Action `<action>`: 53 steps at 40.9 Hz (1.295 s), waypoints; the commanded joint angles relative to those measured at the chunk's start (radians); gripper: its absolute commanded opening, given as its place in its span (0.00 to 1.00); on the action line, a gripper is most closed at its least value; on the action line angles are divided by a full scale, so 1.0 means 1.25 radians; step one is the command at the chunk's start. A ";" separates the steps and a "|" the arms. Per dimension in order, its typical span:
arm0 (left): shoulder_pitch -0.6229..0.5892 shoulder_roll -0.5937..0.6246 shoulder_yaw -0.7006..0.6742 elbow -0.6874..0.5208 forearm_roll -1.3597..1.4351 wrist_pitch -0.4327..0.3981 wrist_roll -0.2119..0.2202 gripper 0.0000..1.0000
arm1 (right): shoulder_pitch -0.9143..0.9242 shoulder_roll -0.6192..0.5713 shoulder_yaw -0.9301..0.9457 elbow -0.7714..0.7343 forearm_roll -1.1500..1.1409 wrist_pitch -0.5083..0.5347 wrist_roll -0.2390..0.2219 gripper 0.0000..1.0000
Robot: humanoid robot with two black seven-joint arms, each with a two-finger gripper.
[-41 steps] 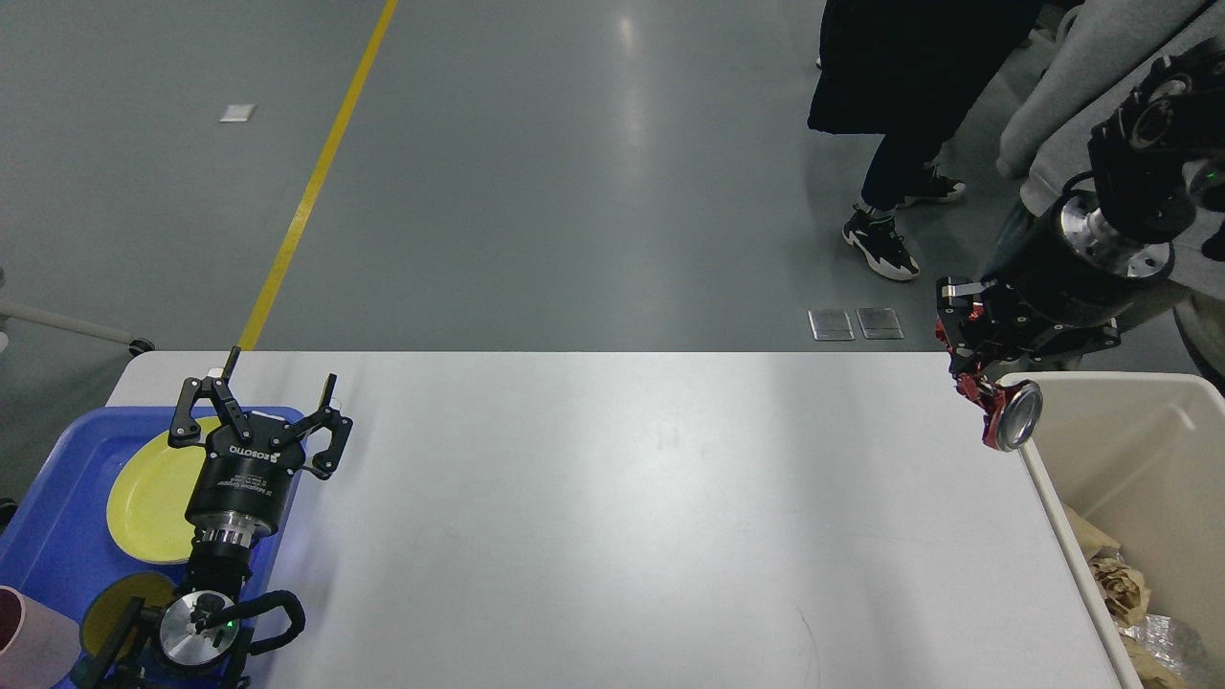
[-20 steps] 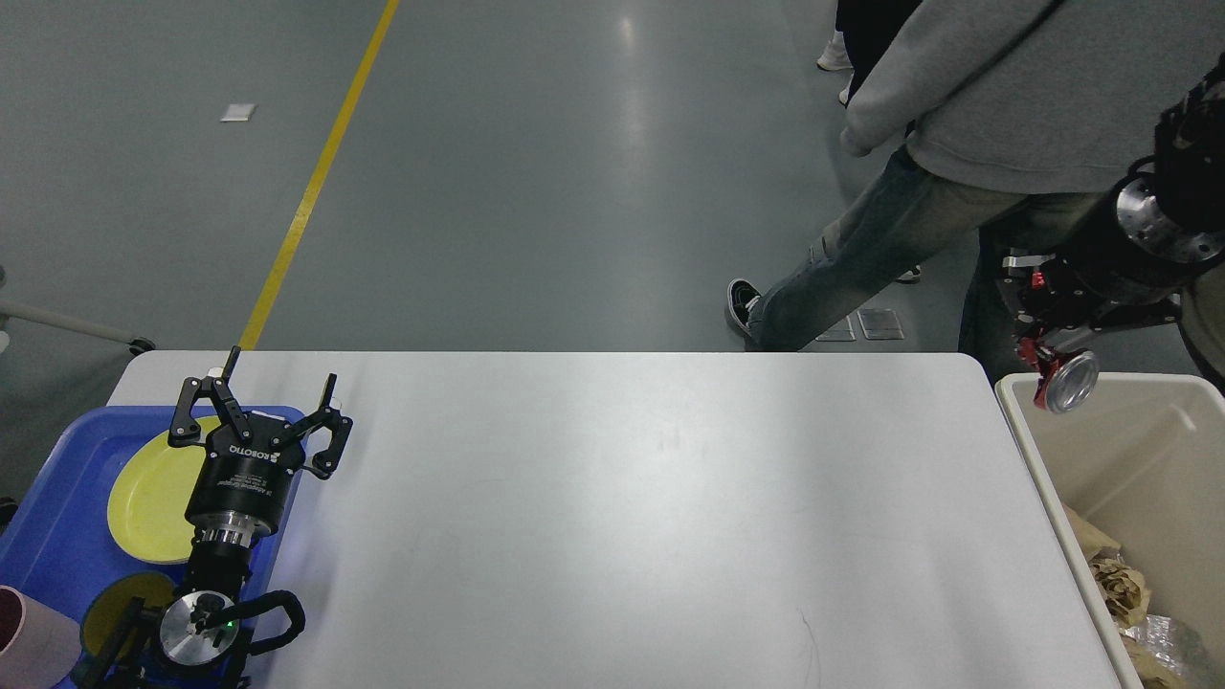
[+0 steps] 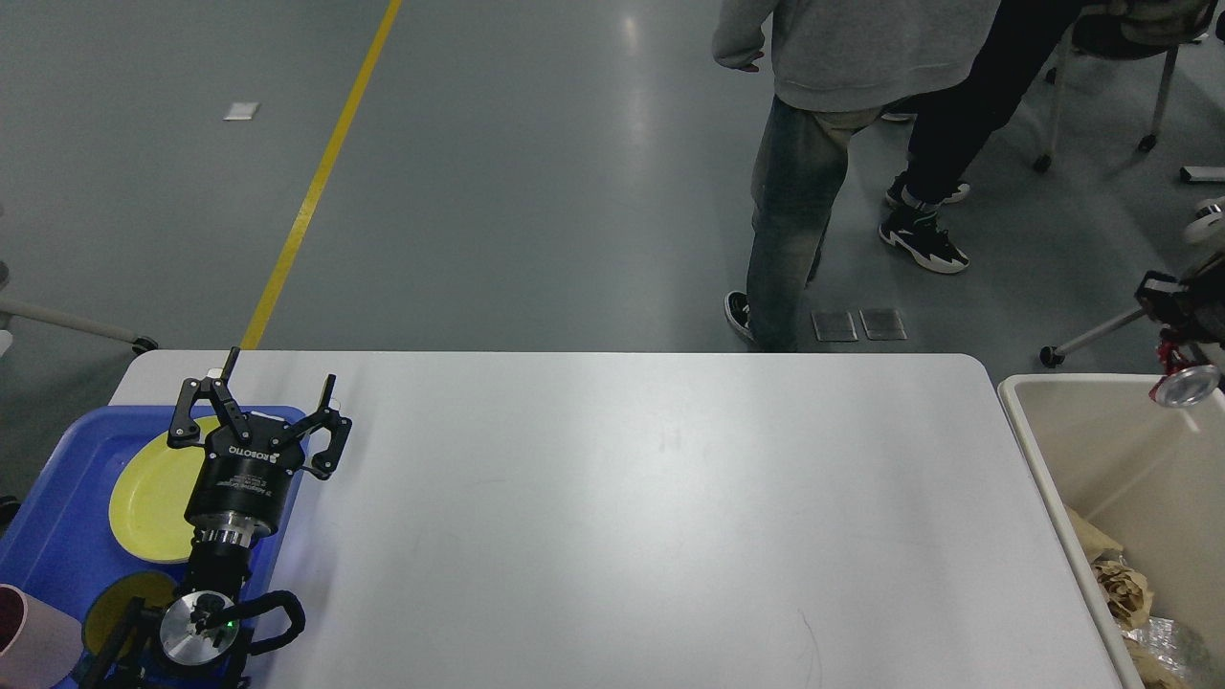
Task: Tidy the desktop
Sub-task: 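Lower the red can into the bin and open the right gripper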
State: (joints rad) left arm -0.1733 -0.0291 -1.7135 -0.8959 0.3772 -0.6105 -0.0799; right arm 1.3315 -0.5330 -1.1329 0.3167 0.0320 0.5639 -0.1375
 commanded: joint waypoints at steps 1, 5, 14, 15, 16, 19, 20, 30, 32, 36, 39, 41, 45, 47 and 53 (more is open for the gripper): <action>0.000 0.000 0.000 0.000 0.000 0.000 0.000 0.96 | -0.153 0.001 0.072 -0.108 -0.001 -0.079 0.000 0.00; 0.000 0.000 0.000 0.000 0.000 0.000 0.000 0.96 | -0.213 0.004 0.075 -0.116 -0.001 -0.197 -0.002 0.00; 0.000 0.000 0.000 0.000 0.000 0.000 0.000 0.96 | -0.346 0.040 0.082 -0.122 0.001 -0.396 -0.003 0.00; 0.000 0.000 0.000 0.000 0.000 0.000 0.000 0.96 | -0.353 0.044 0.084 -0.123 0.001 -0.406 -0.003 0.00; 0.000 0.000 0.000 0.000 0.000 0.000 0.000 0.96 | -0.362 0.048 0.089 -0.127 0.001 -0.415 -0.003 0.00; 0.000 0.000 0.000 0.000 0.000 0.000 0.000 0.96 | -0.389 0.062 0.105 -0.142 0.003 -0.428 -0.003 0.00; 0.000 0.000 0.000 0.000 0.000 0.000 0.000 0.96 | -0.399 0.067 0.111 -0.148 0.003 -0.429 -0.003 0.00; 0.000 0.000 0.000 0.000 0.000 0.000 0.000 0.96 | -0.486 0.084 0.156 -0.187 0.003 -0.434 -0.003 0.00; 0.000 0.000 0.000 0.000 -0.001 0.000 0.000 0.96 | -0.499 0.084 0.164 -0.188 0.003 -0.440 -0.003 0.00; 0.000 0.000 0.000 0.000 0.000 0.000 0.000 0.96 | -0.514 0.088 0.179 -0.187 0.003 -0.460 -0.004 0.00; 0.000 0.000 0.000 0.000 0.000 0.000 0.000 0.96 | -0.528 0.101 0.188 -0.187 0.003 -0.465 -0.003 0.00; 0.000 0.000 0.000 0.000 0.000 0.000 0.000 0.96 | -0.536 0.106 0.191 -0.187 0.003 -0.465 -0.003 0.00; 0.000 0.000 0.000 0.000 0.000 0.000 0.000 0.96 | -0.546 0.115 0.193 -0.187 0.003 -0.465 -0.004 0.00; 0.000 0.000 0.000 0.000 0.000 0.000 0.000 0.96 | -0.556 0.116 0.192 -0.187 0.003 -0.465 -0.004 0.00; 0.000 0.000 0.000 0.000 0.000 0.000 0.000 0.96 | -0.580 0.142 0.188 -0.187 0.003 -0.465 -0.004 0.00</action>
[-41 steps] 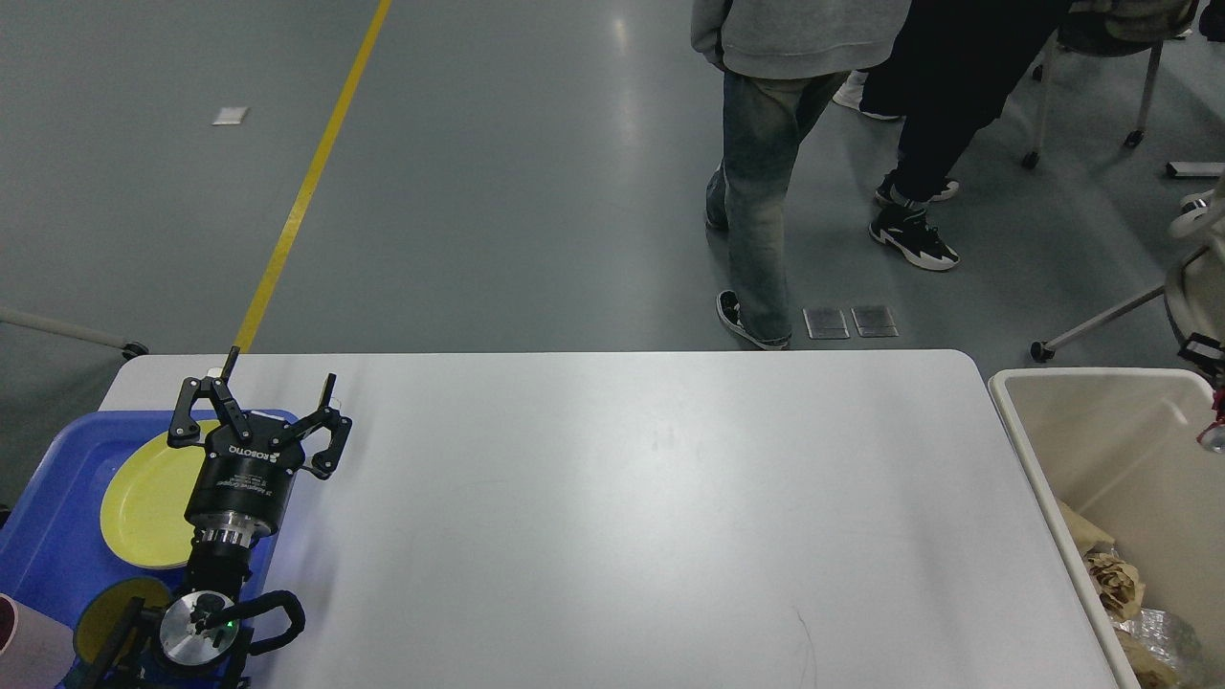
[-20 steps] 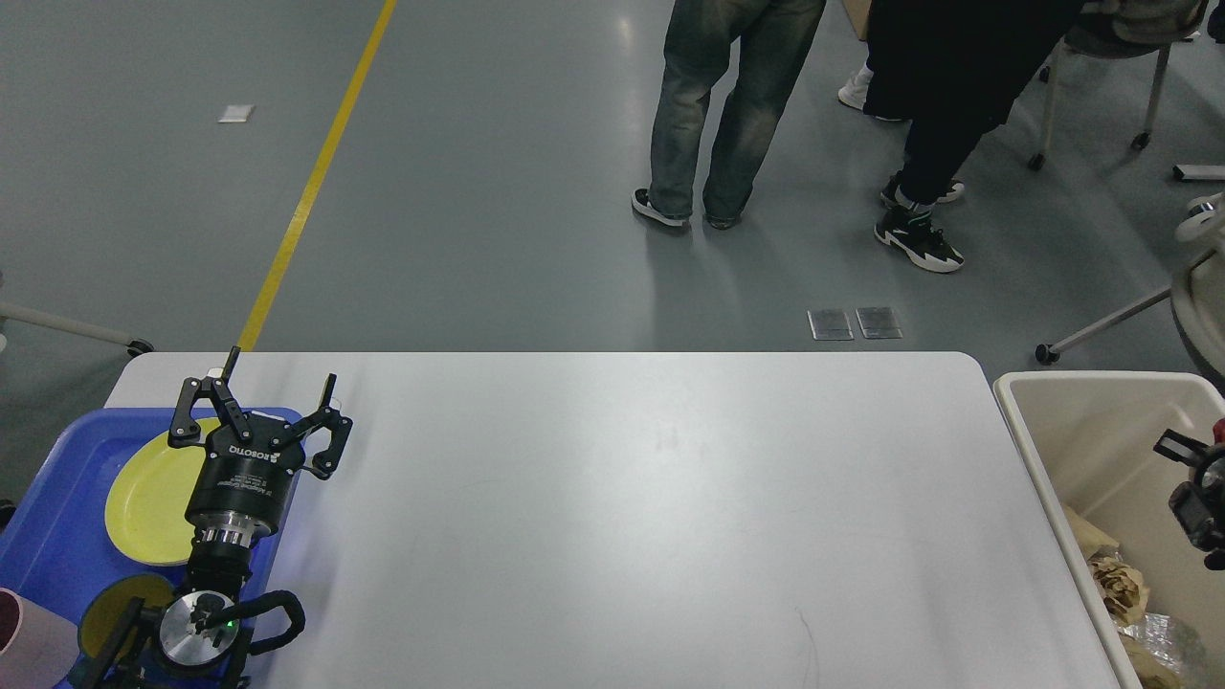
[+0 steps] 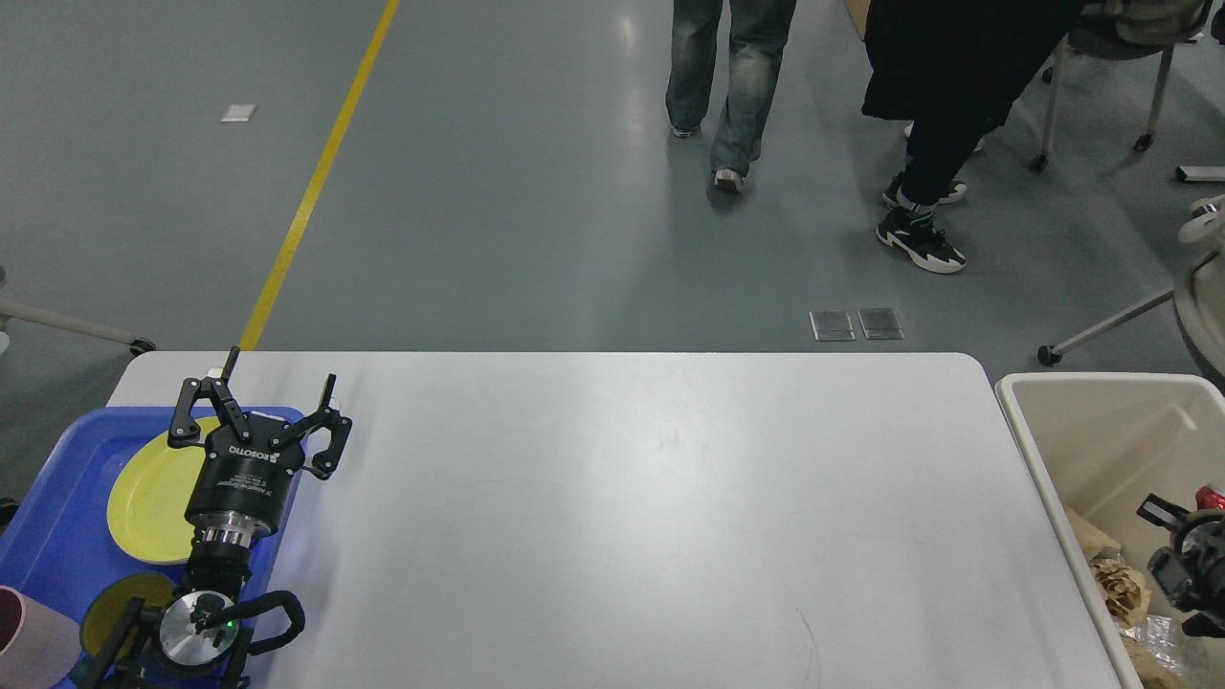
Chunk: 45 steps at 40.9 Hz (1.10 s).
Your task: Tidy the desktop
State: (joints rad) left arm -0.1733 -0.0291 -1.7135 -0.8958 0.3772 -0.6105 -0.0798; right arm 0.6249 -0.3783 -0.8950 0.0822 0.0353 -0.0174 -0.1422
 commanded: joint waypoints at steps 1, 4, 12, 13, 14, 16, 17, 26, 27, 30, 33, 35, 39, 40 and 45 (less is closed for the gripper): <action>0.000 0.000 0.000 0.000 0.000 0.000 0.000 0.96 | -0.016 0.018 -0.002 0.000 0.000 0.000 0.000 0.00; 0.000 0.000 0.000 0.000 0.000 0.000 0.000 0.96 | -0.016 0.018 -0.001 0.000 -0.001 0.000 0.000 0.00; 0.000 0.000 0.000 0.000 0.000 0.000 0.000 0.96 | -0.012 0.019 0.005 0.011 -0.002 -0.038 0.001 1.00; 0.000 0.000 0.000 0.000 0.000 0.000 0.000 0.96 | -0.013 0.020 0.008 0.012 -0.001 -0.049 0.003 1.00; 0.000 0.000 0.000 0.000 0.000 0.000 0.000 0.96 | -0.014 0.020 0.010 0.013 -0.001 -0.051 0.006 1.00; 0.000 0.000 0.000 0.000 -0.001 0.000 0.000 0.96 | -0.015 0.020 0.018 0.014 -0.001 -0.050 0.006 1.00; 0.000 0.000 0.000 0.000 -0.001 0.000 0.000 0.96 | -0.015 0.020 0.023 0.014 -0.002 -0.050 0.006 1.00; 0.000 0.000 0.000 0.000 -0.001 0.000 0.000 0.96 | -0.003 0.018 0.031 0.016 -0.001 -0.050 0.005 1.00; 0.000 0.000 0.000 0.000 0.000 0.000 0.000 0.96 | -0.002 0.017 0.035 0.018 -0.001 -0.049 0.006 1.00; 0.000 0.000 0.000 0.000 0.000 0.000 0.000 0.96 | 0.009 0.013 0.059 0.026 -0.001 -0.049 0.006 1.00; 0.000 0.000 0.000 0.000 0.000 0.000 0.000 0.96 | 0.041 0.002 0.130 0.045 -0.001 -0.049 0.007 1.00; 0.000 0.000 0.000 0.000 0.000 0.000 0.000 0.96 | 0.063 -0.016 0.199 0.057 -0.001 -0.049 0.007 1.00; 0.000 0.000 0.000 0.000 0.000 0.000 0.000 0.96 | 0.123 -0.081 0.364 0.067 -0.001 -0.046 0.007 1.00; 0.000 0.000 0.000 0.000 0.000 0.000 0.000 0.96 | 0.151 -0.088 0.415 0.075 -0.001 -0.046 0.007 1.00; 0.000 0.000 0.000 0.000 0.000 0.000 0.000 0.96 | 0.217 -0.097 0.522 0.144 -0.002 -0.046 0.006 1.00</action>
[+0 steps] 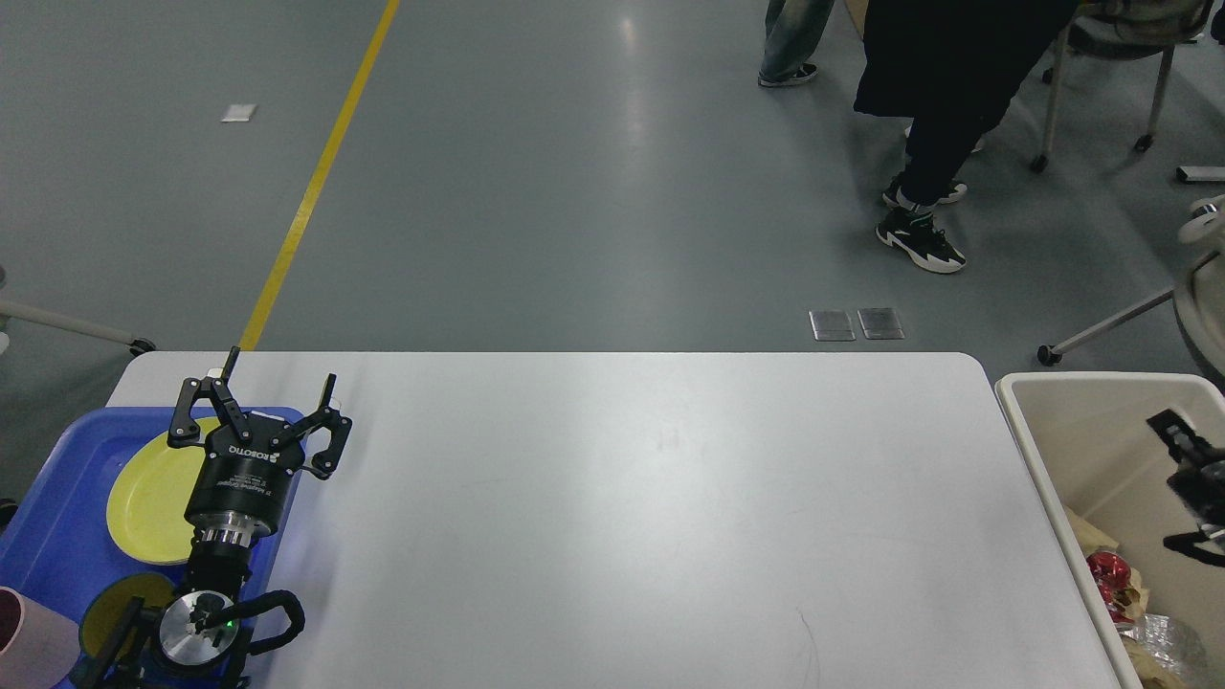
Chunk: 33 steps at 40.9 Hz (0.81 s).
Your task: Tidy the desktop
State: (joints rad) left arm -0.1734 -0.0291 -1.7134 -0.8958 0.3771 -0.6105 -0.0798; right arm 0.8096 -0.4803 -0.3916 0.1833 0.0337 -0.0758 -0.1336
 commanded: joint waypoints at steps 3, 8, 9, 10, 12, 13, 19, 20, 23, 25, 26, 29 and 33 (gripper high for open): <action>-0.001 0.000 0.000 0.000 -0.001 -0.001 0.000 0.96 | 0.116 -0.028 0.176 0.116 -0.001 0.000 -0.004 1.00; -0.001 0.000 0.000 0.000 -0.001 0.000 0.000 0.96 | 0.149 -0.060 0.252 0.209 0.000 0.002 0.000 1.00; 0.000 0.000 0.000 0.000 -0.001 0.000 0.000 0.96 | 0.149 -0.065 0.273 0.230 0.000 0.001 0.000 1.00; 0.000 0.000 0.000 0.000 0.000 0.000 0.000 0.96 | 0.146 -0.075 0.325 0.270 0.000 0.002 0.000 1.00; 0.000 0.000 0.000 0.000 0.000 0.000 0.000 0.96 | 0.140 -0.087 0.393 0.312 0.000 0.002 0.000 1.00; 0.000 0.000 0.000 0.000 0.000 0.000 0.000 0.96 | 0.134 -0.094 0.423 0.331 0.000 0.002 0.000 1.00; -0.001 0.000 0.000 0.000 0.000 0.000 0.000 0.96 | 0.043 -0.108 0.614 0.399 -0.002 0.014 0.006 1.00; 0.000 0.000 0.000 0.000 0.000 0.000 0.000 0.96 | 0.008 -0.108 0.681 0.414 -0.004 0.040 0.026 1.00; 0.000 0.000 0.000 0.000 0.000 0.000 0.000 0.96 | -0.061 -0.102 0.788 0.419 -0.010 0.085 0.102 1.00; 0.000 0.000 0.000 0.000 0.000 0.000 0.000 0.96 | -0.138 -0.097 0.889 0.425 -0.011 0.129 0.208 1.00; 0.000 0.000 0.000 0.000 0.000 0.000 0.000 0.96 | -0.161 -0.097 0.922 0.426 -0.011 0.146 0.242 1.00; 0.000 0.000 0.000 0.000 -0.001 0.000 0.000 0.96 | -0.225 -0.081 0.997 0.428 -0.012 0.208 0.334 1.00; 0.000 0.000 0.000 0.000 0.000 0.000 0.000 0.96 | -0.289 -0.045 1.054 0.426 -0.015 0.319 0.401 1.00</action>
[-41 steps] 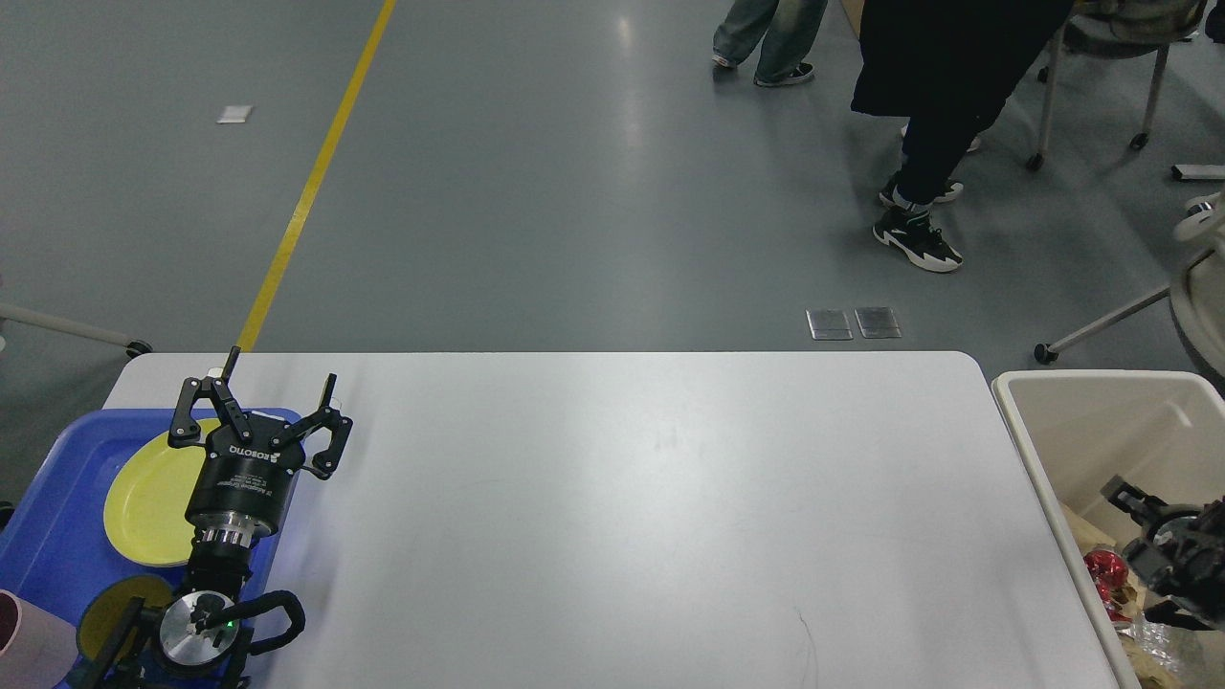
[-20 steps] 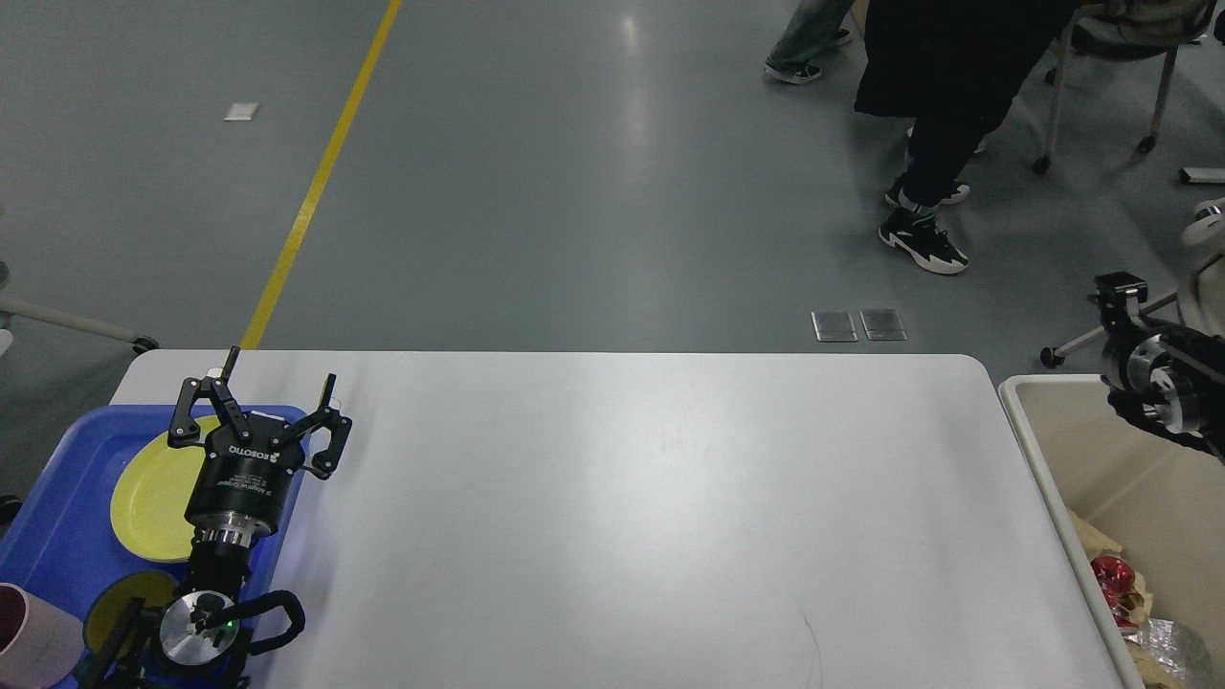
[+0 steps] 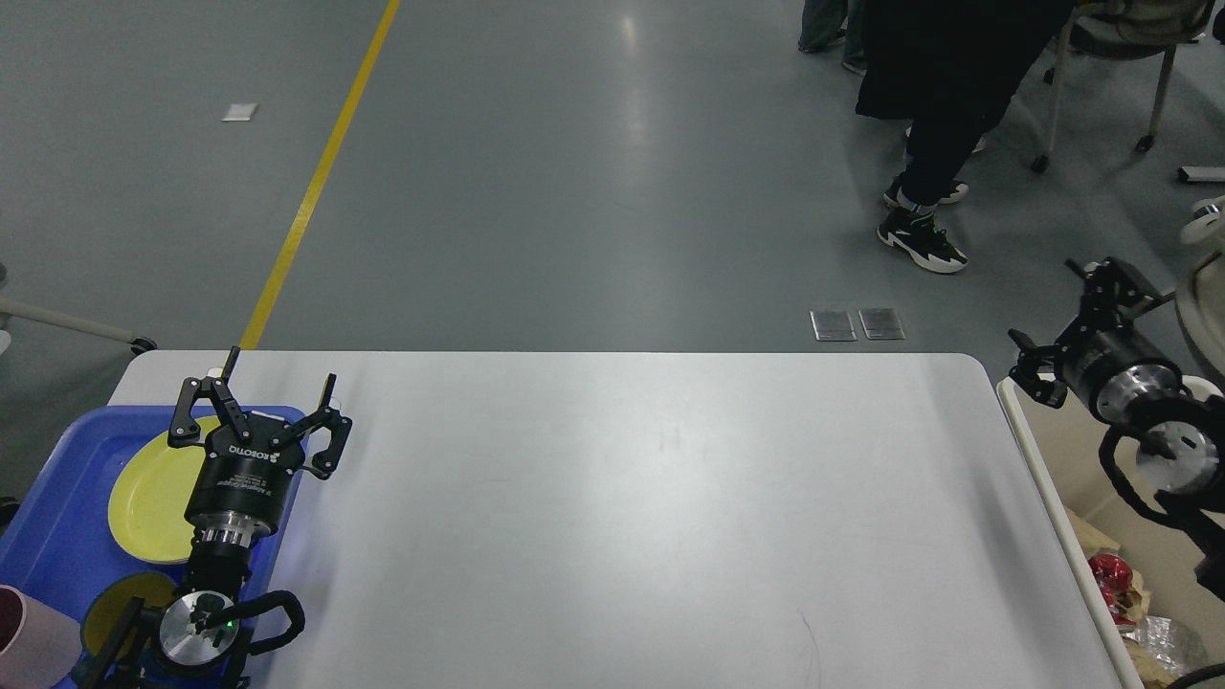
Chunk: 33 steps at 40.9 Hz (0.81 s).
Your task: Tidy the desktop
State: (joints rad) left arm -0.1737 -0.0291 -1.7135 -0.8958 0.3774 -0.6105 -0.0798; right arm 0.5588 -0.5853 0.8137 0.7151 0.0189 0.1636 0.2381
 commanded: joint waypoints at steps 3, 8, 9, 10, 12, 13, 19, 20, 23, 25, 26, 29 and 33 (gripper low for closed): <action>0.000 0.000 0.000 0.000 0.000 0.000 0.000 0.96 | -0.134 0.053 0.137 0.000 -0.004 0.204 0.136 1.00; 0.000 0.000 0.000 0.000 0.000 0.000 0.000 0.96 | -0.176 0.096 0.167 0.001 -0.048 0.208 0.160 1.00; 0.000 0.000 0.000 0.000 0.000 0.000 0.000 0.96 | -0.178 0.109 0.177 0.002 -0.068 0.205 0.163 1.00; 0.000 0.000 0.000 0.000 0.000 0.000 0.000 0.96 | -0.181 0.121 0.190 0.002 -0.093 0.198 0.165 1.00; 0.000 0.000 0.000 0.000 0.000 0.000 0.000 0.96 | -0.203 0.155 0.262 0.005 -0.185 0.169 0.167 1.00; 0.000 0.000 0.000 0.000 -0.001 0.000 0.000 0.96 | -0.213 0.164 0.295 0.007 -0.216 0.163 0.167 1.00; 0.000 0.000 0.000 0.000 0.000 0.000 0.000 0.96 | -0.235 0.185 0.375 0.056 -0.295 0.164 0.165 1.00; 0.000 0.000 0.000 0.000 0.000 0.000 0.000 0.96 | -0.235 0.186 0.374 0.056 -0.295 0.164 0.165 1.00; 0.000 0.000 0.000 0.000 0.000 0.000 0.000 0.96 | -0.235 0.190 0.374 0.053 -0.294 0.160 0.167 1.00; 0.000 0.000 0.000 0.000 0.000 0.000 0.000 0.96 | -0.235 0.191 0.373 0.050 -0.293 0.160 0.167 1.00; 0.000 0.000 0.000 0.000 0.000 0.000 0.000 0.96 | -0.236 0.192 0.370 0.046 -0.293 0.159 0.167 1.00; 0.000 0.000 0.000 0.000 0.000 0.000 0.000 0.96 | -0.236 0.192 0.370 0.045 -0.291 0.159 0.167 1.00; 0.000 0.000 0.000 0.000 0.000 0.000 0.000 0.96 | -0.238 0.192 0.365 0.042 -0.291 0.160 0.165 1.00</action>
State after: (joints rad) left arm -0.1733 -0.0291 -1.7135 -0.8958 0.3773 -0.6105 -0.0798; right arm 0.2642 -0.3462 1.2772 0.7729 -0.3469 0.3623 0.4462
